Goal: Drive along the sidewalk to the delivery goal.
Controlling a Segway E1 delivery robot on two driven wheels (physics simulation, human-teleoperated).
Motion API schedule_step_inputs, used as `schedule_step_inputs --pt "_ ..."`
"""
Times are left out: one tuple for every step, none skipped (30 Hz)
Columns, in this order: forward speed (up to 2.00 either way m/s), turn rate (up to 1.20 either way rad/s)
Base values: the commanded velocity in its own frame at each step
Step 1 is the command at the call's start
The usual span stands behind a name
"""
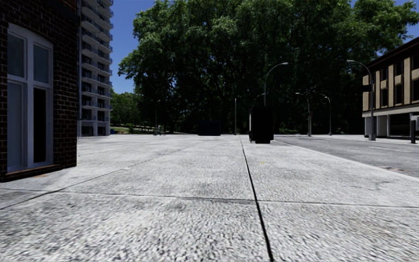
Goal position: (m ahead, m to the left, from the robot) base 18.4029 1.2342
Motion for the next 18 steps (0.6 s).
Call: schedule_step_inputs --pt "2.00 0.00" --pt "2.00 0.00" --pt "2.00 0.00" --pt "2.00 0.00" --pt "2.00 0.00" --pt "2.00 0.00" --pt "2.00 0.00" --pt "2.00 0.00" --pt "2.00 0.00" --pt "2.00 0.00" --pt "2.00 0.00" --pt "2.00 0.00" --pt "2.00 0.00" --pt "2.00 0.04" --pt "2.00 0.21" --pt "2.00 0.69" --pt "2.00 0.94" --pt "2.00 1.11"
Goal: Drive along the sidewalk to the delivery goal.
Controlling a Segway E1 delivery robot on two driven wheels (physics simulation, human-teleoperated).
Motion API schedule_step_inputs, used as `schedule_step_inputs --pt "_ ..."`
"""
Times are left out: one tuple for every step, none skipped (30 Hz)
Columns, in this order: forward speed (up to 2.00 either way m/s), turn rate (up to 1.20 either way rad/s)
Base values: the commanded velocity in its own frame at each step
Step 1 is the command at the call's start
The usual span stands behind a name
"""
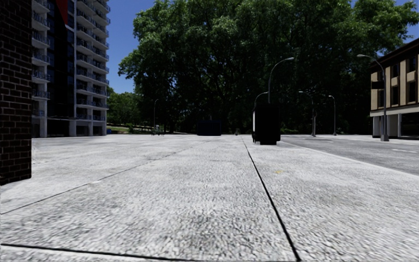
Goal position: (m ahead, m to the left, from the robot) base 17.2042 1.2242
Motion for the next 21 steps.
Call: schedule_step_inputs --pt "2.00 1.16" --pt "2.00 1.17" --pt "2.00 0.70" --pt "2.00 0.70" --pt "2.00 0.47" --pt "2.00 0.29" --pt "2.00 0.11" --pt "2.00 0.00" --pt "2.00 0.00" --pt "2.00 0.00" --pt "2.00 0.00" --pt "2.00 0.00" --pt "2.00 0.00" --pt "2.00 0.00" --pt "2.00 0.00" --pt "2.00 0.00" --pt "2.00 0.00" --pt "2.00 0.00" --pt "2.00 0.00" --pt "2.00 0.00" --pt "2.00 0.00"
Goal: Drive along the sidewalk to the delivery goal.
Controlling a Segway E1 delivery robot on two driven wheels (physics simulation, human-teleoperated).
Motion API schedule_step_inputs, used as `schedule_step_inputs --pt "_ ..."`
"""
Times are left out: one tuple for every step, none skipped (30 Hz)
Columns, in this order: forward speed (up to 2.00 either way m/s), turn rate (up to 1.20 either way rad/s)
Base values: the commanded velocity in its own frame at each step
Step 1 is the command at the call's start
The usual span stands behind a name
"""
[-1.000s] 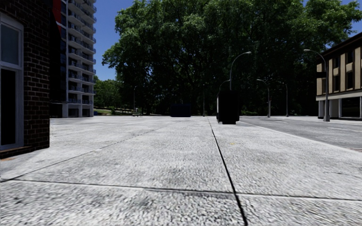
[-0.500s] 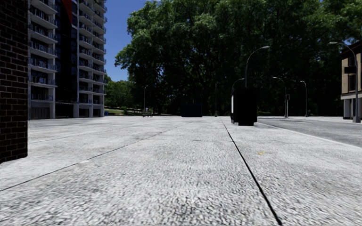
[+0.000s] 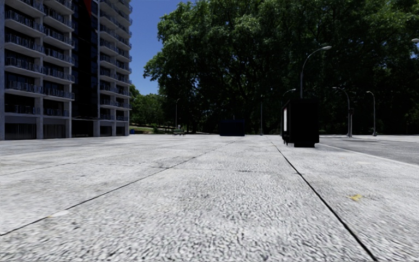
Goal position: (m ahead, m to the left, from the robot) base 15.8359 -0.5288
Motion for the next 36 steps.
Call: schedule_step_inputs --pt "2.00 0.00" --pt "2.00 0.00" --pt "2.00 0.00" --pt "2.00 0.00" --pt "2.00 0.00" --pt "2.00 0.00" --pt "2.00 0.00" --pt "2.00 0.00" --pt "2.00 0.00" --pt "2.00 0.00" --pt "2.00 0.00" --pt "2.00 0.00" --pt "2.00 0.00" --pt "2.00 0.00" --pt "2.00 0.00" --pt "2.00 0.00" --pt "2.00 0.00" --pt "2.00 0.00" --pt "2.00 0.00" --pt "2.00 0.00" --pt "2.00 0.00" --pt "2.00 0.00" --pt "2.00 0.00" --pt "2.00 0.00" --pt "2.00 0.00" --pt "2.00 0.00" --pt "2.00 0.00" --pt "2.00 0.00" --pt "2.00 0.00" --pt "2.00 0.00" --pt "2.00 0.00" --pt "2.00 0.00" --pt "2.00 0.00" --pt "2.00 0.00" --pt "2.00 0.00" --pt "2.00 0.00"
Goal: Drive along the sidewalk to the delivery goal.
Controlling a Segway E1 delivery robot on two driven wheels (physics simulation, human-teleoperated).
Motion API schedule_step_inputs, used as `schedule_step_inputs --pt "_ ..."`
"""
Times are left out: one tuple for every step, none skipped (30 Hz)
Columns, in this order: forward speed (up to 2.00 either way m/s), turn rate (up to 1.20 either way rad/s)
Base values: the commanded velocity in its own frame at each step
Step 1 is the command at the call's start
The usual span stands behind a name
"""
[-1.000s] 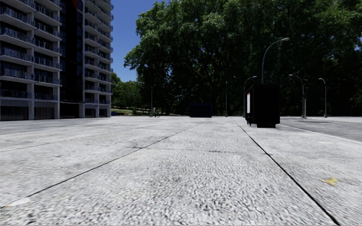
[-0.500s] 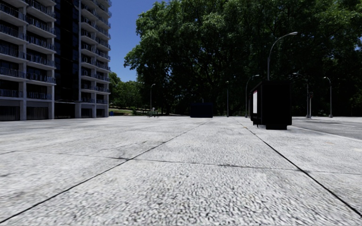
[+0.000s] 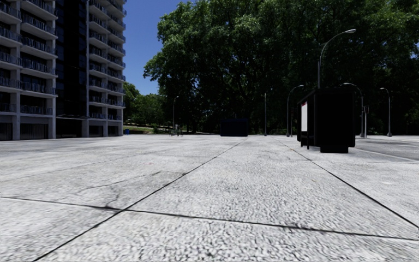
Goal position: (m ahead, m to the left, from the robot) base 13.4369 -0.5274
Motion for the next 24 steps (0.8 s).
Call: schedule_step_inputs --pt "2.00 0.00" --pt "2.00 0.00" --pt "2.00 0.00" --pt "2.00 0.00" --pt "2.00 0.09" --pt "2.00 0.23" --pt "2.00 0.23" --pt "2.00 0.51" --pt "2.00 0.69" --pt "2.00 0.74" --pt "2.00 0.75" --pt "2.00 0.29" --pt "2.00 0.07" --pt "2.00 0.07" --pt "2.00 0.00" --pt "2.00 0.00" --pt "2.00 0.00" --pt "2.00 0.00" --pt "2.00 0.00" --pt "2.00 0.00" --pt "2.00 0.00" --pt "2.00 0.00" --pt "2.00 0.00" --pt "2.00 0.00"
